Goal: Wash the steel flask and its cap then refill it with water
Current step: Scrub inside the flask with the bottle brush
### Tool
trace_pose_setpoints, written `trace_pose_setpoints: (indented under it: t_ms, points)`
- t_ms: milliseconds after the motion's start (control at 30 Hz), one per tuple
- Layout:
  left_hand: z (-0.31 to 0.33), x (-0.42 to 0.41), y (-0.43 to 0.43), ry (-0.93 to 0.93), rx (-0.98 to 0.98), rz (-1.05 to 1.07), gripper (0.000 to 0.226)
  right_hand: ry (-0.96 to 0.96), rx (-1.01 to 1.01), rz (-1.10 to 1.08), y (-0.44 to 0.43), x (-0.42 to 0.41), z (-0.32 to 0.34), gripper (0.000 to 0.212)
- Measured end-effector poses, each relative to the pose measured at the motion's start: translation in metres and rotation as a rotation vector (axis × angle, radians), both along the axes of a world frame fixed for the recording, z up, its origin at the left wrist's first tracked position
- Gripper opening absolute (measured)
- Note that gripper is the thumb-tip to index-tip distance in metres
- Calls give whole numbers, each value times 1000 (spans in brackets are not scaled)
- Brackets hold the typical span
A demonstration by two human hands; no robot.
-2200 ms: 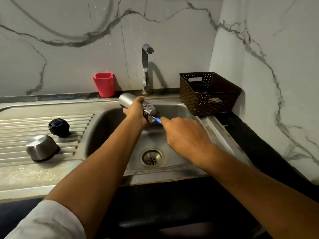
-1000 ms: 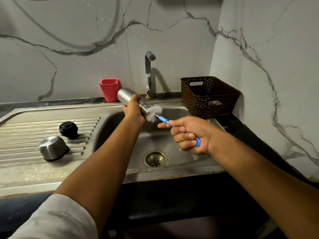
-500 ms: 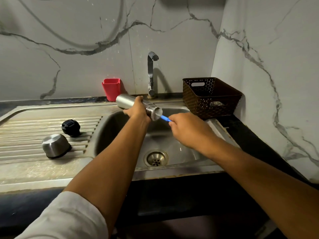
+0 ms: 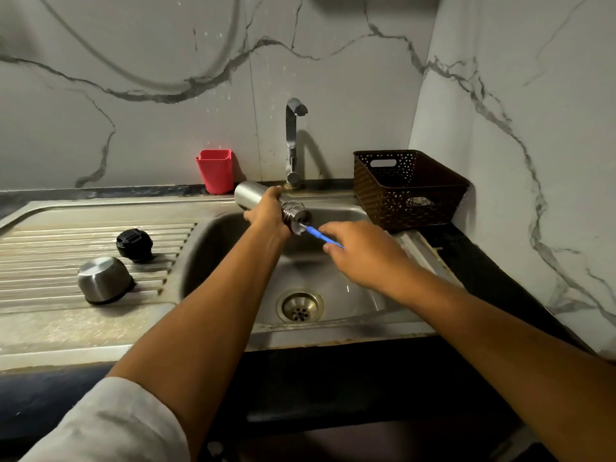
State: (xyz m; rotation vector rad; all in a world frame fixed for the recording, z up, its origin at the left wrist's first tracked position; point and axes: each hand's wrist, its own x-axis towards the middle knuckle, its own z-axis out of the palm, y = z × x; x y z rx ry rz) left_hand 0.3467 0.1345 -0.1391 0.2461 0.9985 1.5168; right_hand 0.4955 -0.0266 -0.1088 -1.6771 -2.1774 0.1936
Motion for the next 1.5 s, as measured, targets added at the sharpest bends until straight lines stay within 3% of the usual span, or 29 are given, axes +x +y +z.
trace_pose_setpoints:
  t_ms: [67, 133, 167, 233, 333, 433, 500, 633, 700, 767, 867, 1033, 1200, 1333, 1400, 1500]
  points:
    - [1, -5, 5, 11, 10, -8, 82, 760, -461, -15, 6, 0, 2, 20]
    - [2, -3, 7, 16, 4, -41, 87, 1290, -834, -56, 9, 1, 10, 14]
    - [1, -2, 8, 18, 3, -51, 89, 1432, -947, -62, 10, 2, 13, 17]
    - [-5, -1, 13, 10, 12, -60, 93, 1514, -997, -53, 14, 1, 14, 29]
    - [-8, -1, 15, 30, -2, -66, 93, 1330, -776, -58, 14, -7, 2, 15]
    - [-8, -6, 14, 55, 23, -65, 87, 690, -287, -15, 10, -9, -10, 20]
    - [-9, -16, 19, 51, 57, -46, 88, 370, -65, 45, 2, -3, -12, 24]
    - [-6, -15, 15, 6, 95, -23, 88, 9, 102, -12, -5, 2, -10, 33]
    - [-6, -4, 11, -2, 91, -13, 77, -108, 178, -27, 2, -7, -9, 37]
    - [-8, 1, 11, 5, 114, -36, 82, -211, 215, -40, 4, -15, -7, 41]
    - [-16, -9, 25, 3, 62, -40, 97, -299, 271, 3, -4, -8, -3, 37]
    - [-13, 0, 17, 51, -10, 16, 79, -367, 294, 8, -2, -11, 4, 42]
    - [-22, -12, 34, 66, -50, -53, 96, -412, 289, 48, -7, -14, 8, 38]
    - [-16, -10, 25, 75, -55, 33, 84, -487, 312, 32, -8, -15, 8, 38]
    - [-13, -3, 23, 73, -15, -2, 88, -424, 267, 8, 3, -21, 8, 42]
    - [-17, -12, 38, 45, 21, -55, 105, -52, 135, -4, 12, -25, 3, 34]
